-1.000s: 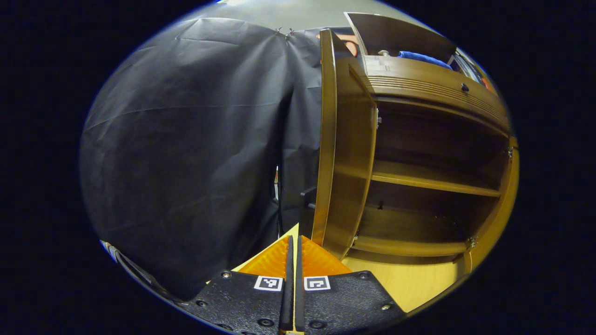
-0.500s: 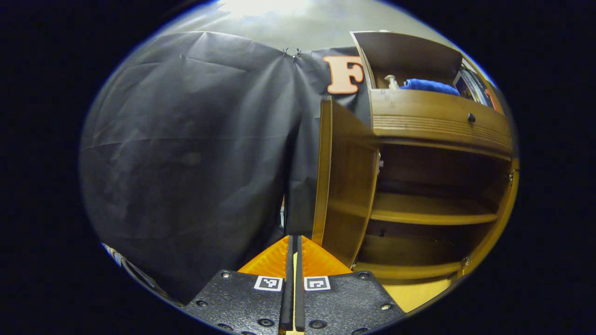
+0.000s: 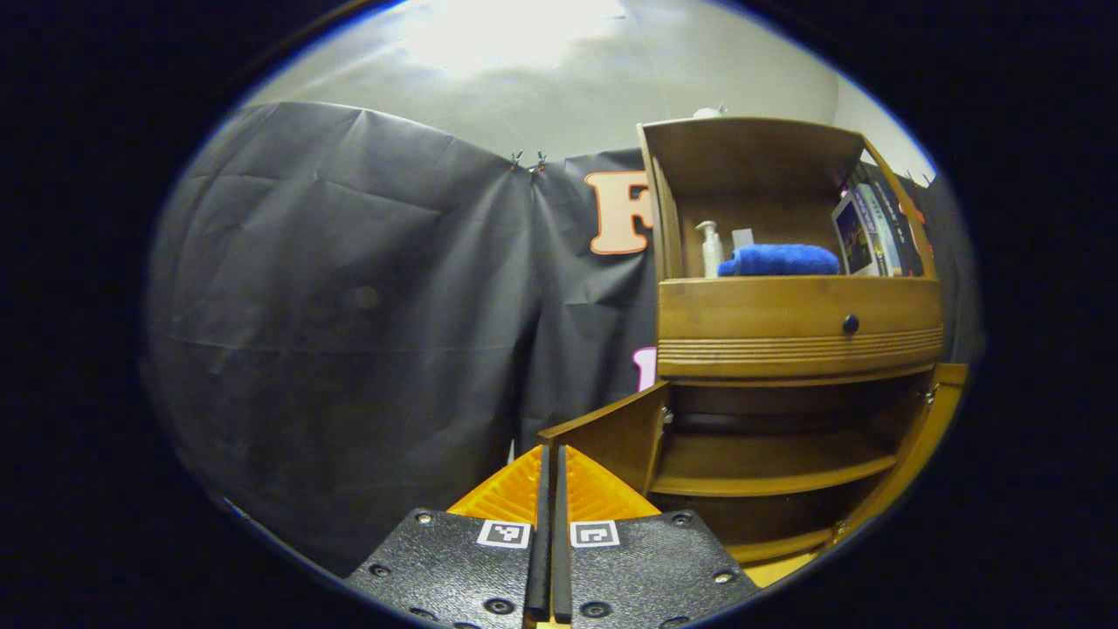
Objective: Open the right door of the double-door shoe cabinet with the right hand, and open the left door with the left hand.
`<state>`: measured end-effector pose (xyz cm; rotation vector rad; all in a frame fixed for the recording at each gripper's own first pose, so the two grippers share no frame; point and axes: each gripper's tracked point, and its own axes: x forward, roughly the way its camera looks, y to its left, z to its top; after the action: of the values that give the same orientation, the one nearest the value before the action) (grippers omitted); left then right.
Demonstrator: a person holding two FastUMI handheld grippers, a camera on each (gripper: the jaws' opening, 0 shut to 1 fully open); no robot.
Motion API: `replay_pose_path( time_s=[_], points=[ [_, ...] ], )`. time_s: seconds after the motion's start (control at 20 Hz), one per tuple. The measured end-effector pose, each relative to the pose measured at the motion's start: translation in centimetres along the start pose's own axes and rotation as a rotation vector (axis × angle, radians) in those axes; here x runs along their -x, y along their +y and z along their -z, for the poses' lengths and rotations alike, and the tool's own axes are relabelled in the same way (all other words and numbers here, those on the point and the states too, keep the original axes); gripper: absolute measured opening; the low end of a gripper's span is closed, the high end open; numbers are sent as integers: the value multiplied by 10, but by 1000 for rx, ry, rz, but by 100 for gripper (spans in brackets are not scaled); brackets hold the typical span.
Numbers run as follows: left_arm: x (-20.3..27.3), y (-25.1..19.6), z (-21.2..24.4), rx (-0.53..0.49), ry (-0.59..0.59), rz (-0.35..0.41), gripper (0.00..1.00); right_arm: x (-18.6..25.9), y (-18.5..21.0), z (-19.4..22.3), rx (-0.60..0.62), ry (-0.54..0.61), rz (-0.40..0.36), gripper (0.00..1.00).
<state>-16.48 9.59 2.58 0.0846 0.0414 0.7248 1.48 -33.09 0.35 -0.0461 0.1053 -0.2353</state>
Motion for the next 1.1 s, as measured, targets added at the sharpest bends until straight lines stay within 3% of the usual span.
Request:
replay_pose_path(
  time_s=[0.05, 0.1, 0.15, 0.25, 0.3, 0.35, 0.4, 0.45, 0.6, 0.85, 0.95, 1.0, 1.05, 1.1],
  points=[
    [0, -14, -4, 3, 4, 31, 3, 4, 9, -13, 11, -21, -23, 16],
    [-1, -30, -5, 7, 10, 65, 12, 10, 20, -25, 13, -42, -54, 16],
    [0, -46, -8, 14, 3, 104, 7, 14, 39, -38, 6, -65, -96, 16],
    [-1, -81, -9, 17, -4, 181, 3, 23, 55, -53, 25, -104, -98, 16],
    [-1, -99, -8, 17, -3, 222, 3, 17, 58, -59, 43, -125, -103, 3],
    [0, -117, -6, 20, 3, 265, 3, 19, 67, -64, 42, -132, -122, 11],
    [1, -135, -5, 25, 8, 304, 12, 22, 75, -66, 35, -141, -132, 8],
    [2, -149, -3, 30, 15, 339, 4, 25, 84, -70, 23, -150, -155, 7],
    [11, -196, 1, 57, 34, 443, 0, 31, 115, -68, 4, -146, -222, 7],
    [20, -245, 8, 63, 43, 548, 4, 45, 155, -56, 22, -114, -296, 7],
    [25, -264, 10, 47, 41, 589, 17, 45, 170, -50, 23, -98, -314, 7],
    [27, -271, 9, 35, 34, 608, 35, 47, 176, -48, 24, -89, -321, 7],
    [29, -278, 9, 22, 22, 628, 45, 47, 183, -43, 25, -81, -324, 18],
    [32, -285, 9, 13, 15, 653, 55, 48, 188, -42, 27, -75, -329, 19]
  ],
)
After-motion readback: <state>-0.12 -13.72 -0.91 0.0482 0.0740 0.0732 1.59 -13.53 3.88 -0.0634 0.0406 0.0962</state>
